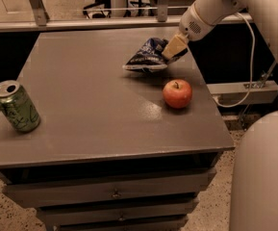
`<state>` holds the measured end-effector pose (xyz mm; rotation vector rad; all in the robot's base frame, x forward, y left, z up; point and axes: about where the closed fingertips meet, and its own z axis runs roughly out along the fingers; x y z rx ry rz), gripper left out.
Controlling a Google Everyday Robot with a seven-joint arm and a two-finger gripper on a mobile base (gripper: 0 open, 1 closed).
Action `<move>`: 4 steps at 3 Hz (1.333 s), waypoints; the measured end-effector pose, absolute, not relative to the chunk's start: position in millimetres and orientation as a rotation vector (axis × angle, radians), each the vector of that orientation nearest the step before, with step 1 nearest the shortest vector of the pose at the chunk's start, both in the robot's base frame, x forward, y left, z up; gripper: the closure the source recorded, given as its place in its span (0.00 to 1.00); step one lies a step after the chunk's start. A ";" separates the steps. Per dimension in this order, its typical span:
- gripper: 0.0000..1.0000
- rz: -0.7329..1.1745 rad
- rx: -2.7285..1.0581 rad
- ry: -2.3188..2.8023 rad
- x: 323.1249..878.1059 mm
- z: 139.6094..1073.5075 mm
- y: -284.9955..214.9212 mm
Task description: Move blue chip bag near apple
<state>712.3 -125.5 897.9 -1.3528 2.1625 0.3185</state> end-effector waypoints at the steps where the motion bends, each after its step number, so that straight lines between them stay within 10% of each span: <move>1: 0.97 0.329 -1.402 2.230 687.3 888.8 -141.0; 4: 0.13 0.387 -1.392 2.305 665.6 871.5 -142.0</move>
Offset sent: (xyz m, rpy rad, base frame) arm -0.0572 -0.0267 -0.0220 -0.0544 0.1567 0.0060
